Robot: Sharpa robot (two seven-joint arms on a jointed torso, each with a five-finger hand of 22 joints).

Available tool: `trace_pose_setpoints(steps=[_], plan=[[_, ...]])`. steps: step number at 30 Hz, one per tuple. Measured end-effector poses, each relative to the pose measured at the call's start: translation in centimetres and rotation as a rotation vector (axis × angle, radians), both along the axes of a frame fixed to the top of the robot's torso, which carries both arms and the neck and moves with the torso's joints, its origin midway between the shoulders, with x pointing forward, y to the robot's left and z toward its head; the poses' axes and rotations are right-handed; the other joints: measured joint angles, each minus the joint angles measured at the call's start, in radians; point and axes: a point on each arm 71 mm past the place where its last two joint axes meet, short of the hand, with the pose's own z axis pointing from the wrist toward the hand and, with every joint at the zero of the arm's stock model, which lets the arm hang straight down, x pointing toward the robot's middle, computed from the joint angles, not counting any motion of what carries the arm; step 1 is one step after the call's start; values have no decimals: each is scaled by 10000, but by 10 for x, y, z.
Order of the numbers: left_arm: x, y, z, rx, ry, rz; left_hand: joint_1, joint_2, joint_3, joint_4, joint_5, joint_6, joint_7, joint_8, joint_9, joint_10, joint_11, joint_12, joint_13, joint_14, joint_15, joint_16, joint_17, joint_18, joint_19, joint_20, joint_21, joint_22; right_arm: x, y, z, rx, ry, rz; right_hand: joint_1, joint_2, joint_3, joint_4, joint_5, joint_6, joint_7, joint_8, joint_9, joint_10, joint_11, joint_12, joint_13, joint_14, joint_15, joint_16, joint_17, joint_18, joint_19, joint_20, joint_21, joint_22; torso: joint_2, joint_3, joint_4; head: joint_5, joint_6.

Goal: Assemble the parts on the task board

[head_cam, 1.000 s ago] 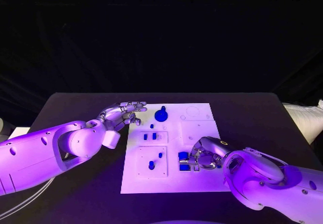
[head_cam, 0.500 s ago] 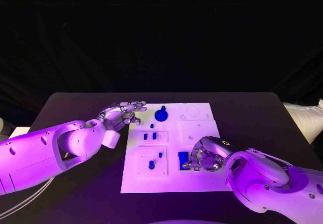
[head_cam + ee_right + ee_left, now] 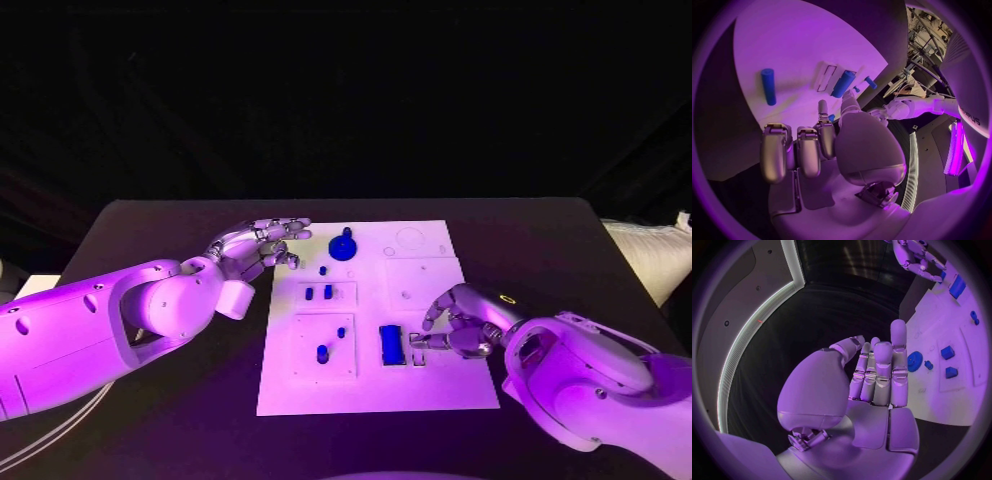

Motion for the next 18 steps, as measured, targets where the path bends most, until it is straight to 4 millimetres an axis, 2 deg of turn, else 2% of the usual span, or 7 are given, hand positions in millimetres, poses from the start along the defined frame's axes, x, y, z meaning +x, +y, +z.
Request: trace_pose_setpoints(steps=[2, 5, 10, 15, 16, 18], plan=[[0, 0, 0, 1, 2, -1, 0, 0, 0, 0, 0, 0, 0, 0, 0, 0, 0, 0, 0, 0, 0, 0, 0, 0, 0, 0, 0, 0, 2, -11, 5, 41, 9, -222, 28, 28, 39, 38, 161, -68, 68, -159, -121, 29, 30, -45, 71, -17, 17, 0, 0, 0, 0, 0, 0, 0, -7, -5, -6, -42, 8], [0, -1, 0, -4, 8, -20, 0, 0, 0, 0, 0, 0, 0, -1, 0, 0, 0, 0, 0, 0, 0, 0, 0, 0, 0, 0, 0, 0, 3, -28, 7, -8, 108, -534, 135, 135, 45, 37, 430, -74, 74, -335, -286, -3, 71, -83, 367, 18, 53, 0, -1, 1, 2, 72, -40, 0, -19, -15, -17, -121, 34], [0, -2, 0, -10, 9, -36, 0, 0, 0, 0, 0, 0, 0, -1, 0, 0, 0, 0, 0, 0, 0, 0, 0, 1, 0, 0, 0, 0, 3, -45, 4, -290, 258, -758, 231, 230, 116, 1, 777, -74, 74, -493, -489, -21, 89, -229, 731, -16, 89, 0, -1, 1, 2, 72, -87, -1, -39, -17, -58, -237, 49], [0, -4, -1, -19, 12, -65, 0, 0, 0, 0, 0, 0, 0, -2, 0, -62, -7, 37, 0, 0, 1, 0, -17, 0, 0, 0, 0, 1, 4, -56, -1, -709, 316, -821, 251, 250, 126, 10, 779, -69, 78, -543, -561, -3, 140, -336, 806, -16, 89, -60, -2, 1, -3, 76, -97, -2, -74, -5, -111, -339, 80], [0, -4, -1, -22, 12, -73, 0, 0, 0, 0, 0, 0, 0, -2, 0, -69, -2, 46, 0, 0, 0, 0, -17, 0, 0, 0, 0, 1, 4, -57, -2, -795, 303, -807, 251, 250, 126, 10, 778, -20, 127, -543, -583, -4, 140, -349, 808, -16, 89, -60, -2, 1, -14, 127, -124, -2, -79, -6, -119, -363, 81], [0, -5, -1, -30, 12, -91, 0, 0, 0, 0, 0, 0, 0, -2, 0, -70, -2, 46, 0, 0, 0, 0, -17, 1, 0, 0, 0, 1, 4, -58, -3, -1013, 262, -759, 251, 250, 139, 28, 778, 97, 78, -543, -616, -4, 141, -379, 886, -16, 90, -60, -2, 1, 2, 143, -124, -2, -84, 1, -126, -422, 81]])
